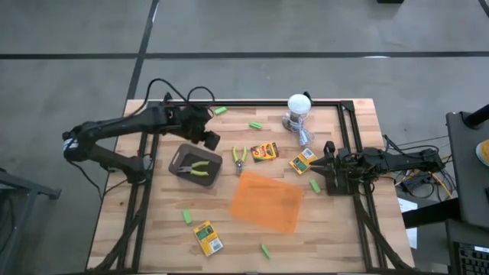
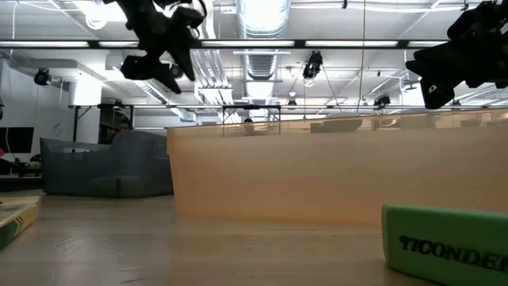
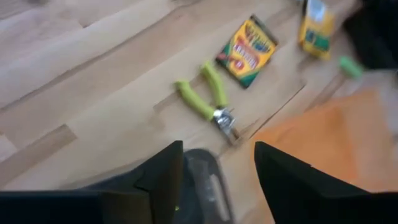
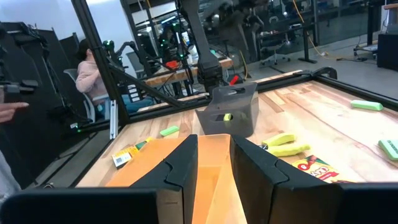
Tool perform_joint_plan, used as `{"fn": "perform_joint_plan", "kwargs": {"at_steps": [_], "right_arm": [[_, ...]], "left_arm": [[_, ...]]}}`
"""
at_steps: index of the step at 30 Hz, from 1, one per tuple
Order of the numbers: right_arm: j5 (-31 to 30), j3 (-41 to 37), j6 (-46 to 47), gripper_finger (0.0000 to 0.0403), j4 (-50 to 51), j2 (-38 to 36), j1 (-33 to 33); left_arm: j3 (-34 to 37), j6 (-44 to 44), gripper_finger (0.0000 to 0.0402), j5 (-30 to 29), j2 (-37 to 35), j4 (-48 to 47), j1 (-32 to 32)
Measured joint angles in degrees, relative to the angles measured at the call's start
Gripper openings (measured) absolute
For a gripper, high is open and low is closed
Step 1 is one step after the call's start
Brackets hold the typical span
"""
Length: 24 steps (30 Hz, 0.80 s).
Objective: Pick & Place School Supplies
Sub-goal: Put the pliers into the black bin
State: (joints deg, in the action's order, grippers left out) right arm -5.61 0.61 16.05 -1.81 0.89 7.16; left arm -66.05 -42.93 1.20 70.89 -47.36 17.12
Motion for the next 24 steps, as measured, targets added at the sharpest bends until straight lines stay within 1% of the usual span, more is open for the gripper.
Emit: {"fn": "perform_joint_plan", "kwargs": {"at_steps": [5,10,13,17,24], "right_arm": [[0.02,-0.01,0.0,0.0091,-0.01,0.02,0.0],[0.01,-0.01,0.0,0.0091,0.01,0.0,-0.02],[0.02,-0.01,0.0,0.0091,0.01,0.02,-0.02],[0.0,0.01,0.0,0.0091,0.01,0.0,-0.02],[0.0,0.01,0.0,0.0091,0.01,0.01,-0.02]], "left_arm": [[-1.55,-11.14,0.0219,0.21,0.87,0.27,0.0],[-3.77,-12.98,0.0218,0.36,4.53,0.23,0.0],[-5.64,-14.5,0.0218,1.5,8.03,-0.22,0.0],[-8.84,-18.75,0.0218,2.74,13.12,-2.71,0.0],[-15.24,-18.24,0.0218,2.74,21.66,-4.1,0.59]]}}
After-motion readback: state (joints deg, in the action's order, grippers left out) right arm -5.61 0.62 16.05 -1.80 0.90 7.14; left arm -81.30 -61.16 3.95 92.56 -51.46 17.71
